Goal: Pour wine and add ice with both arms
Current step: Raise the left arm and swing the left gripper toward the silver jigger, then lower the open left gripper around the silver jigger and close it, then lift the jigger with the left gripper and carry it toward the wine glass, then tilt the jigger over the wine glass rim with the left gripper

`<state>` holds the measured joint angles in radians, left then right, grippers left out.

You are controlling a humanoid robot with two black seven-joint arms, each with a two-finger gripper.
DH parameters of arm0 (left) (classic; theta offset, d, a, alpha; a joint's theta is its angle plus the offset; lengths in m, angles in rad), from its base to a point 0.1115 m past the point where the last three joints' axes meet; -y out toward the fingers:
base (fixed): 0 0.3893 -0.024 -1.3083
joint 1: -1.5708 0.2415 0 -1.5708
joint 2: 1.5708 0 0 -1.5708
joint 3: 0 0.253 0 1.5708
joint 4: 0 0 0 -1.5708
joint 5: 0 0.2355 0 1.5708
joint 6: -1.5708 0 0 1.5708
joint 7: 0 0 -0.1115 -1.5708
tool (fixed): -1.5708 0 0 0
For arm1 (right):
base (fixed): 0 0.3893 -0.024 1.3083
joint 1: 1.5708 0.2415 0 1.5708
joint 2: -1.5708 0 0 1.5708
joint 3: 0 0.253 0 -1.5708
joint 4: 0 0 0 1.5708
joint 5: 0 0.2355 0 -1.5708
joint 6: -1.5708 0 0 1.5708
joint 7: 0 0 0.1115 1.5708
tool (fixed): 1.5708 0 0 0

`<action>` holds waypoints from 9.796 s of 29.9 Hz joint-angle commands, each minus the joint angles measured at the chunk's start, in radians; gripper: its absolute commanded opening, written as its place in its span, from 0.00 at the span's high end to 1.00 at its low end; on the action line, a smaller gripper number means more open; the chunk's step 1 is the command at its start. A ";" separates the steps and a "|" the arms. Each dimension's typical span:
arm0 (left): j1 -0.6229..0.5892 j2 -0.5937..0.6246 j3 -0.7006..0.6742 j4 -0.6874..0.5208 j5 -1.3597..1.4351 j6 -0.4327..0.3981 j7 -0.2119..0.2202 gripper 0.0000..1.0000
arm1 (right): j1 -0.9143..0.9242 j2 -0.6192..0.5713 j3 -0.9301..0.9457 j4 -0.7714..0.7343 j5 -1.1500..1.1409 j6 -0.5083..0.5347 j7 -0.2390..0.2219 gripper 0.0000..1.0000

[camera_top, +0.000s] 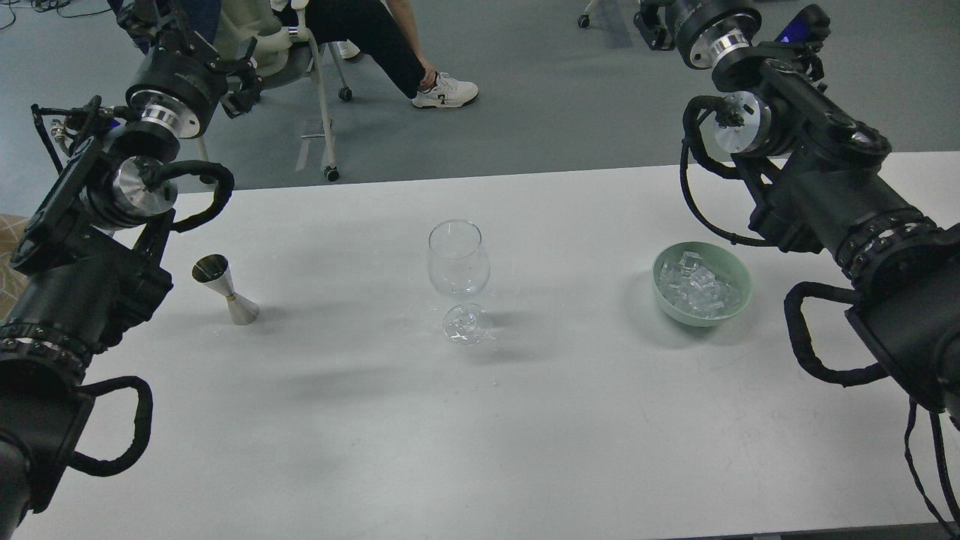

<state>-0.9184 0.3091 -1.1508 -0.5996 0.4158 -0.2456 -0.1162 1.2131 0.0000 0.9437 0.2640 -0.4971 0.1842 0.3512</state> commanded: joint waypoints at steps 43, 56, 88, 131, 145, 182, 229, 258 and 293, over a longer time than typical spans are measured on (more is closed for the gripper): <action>1.178 -0.128 -0.429 -1.135 -0.344 0.340 0.078 0.06 | -0.047 -0.026 0.001 0.000 0.000 -0.035 0.009 0.00; 1.158 -0.200 -0.428 -0.973 -0.331 0.312 0.102 0.07 | -0.066 -0.028 0.003 0.001 0.000 -0.075 0.011 0.00; 0.846 -0.217 -0.431 -0.557 -0.344 0.278 0.109 0.24 | -0.092 -0.060 0.000 0.000 0.000 -0.089 0.011 0.00; 0.670 -0.205 -0.445 -0.302 -0.365 0.160 0.102 0.62 | -0.101 -0.061 -0.005 0.000 -0.001 -0.095 0.011 0.00; 0.664 -0.205 -0.441 -0.307 -0.396 0.118 0.106 0.79 | -0.110 -0.074 -0.005 0.000 -0.001 -0.095 0.011 0.00; 0.661 -0.222 -0.265 -0.993 -0.387 0.413 0.185 0.88 | -0.129 -0.083 -0.005 0.001 -0.001 -0.095 0.011 0.00; 0.719 -0.232 -0.046 -0.951 0.061 0.252 0.175 0.88 | -0.141 -0.081 -0.003 0.000 -0.001 -0.095 0.011 0.00; 0.742 -0.200 -0.044 -0.922 0.218 0.177 0.138 0.88 | -0.141 -0.081 -0.002 0.000 -0.001 -0.095 0.011 0.00; 0.739 -0.180 0.011 -0.904 0.442 0.155 0.125 0.89 | -0.139 -0.081 -0.002 0.001 -0.001 -0.095 0.011 0.00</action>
<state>-0.1803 0.1236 -1.1535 -1.5038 0.8449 -0.0907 0.0098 1.0738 -0.0808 0.9426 0.2654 -0.4985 0.0890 0.3623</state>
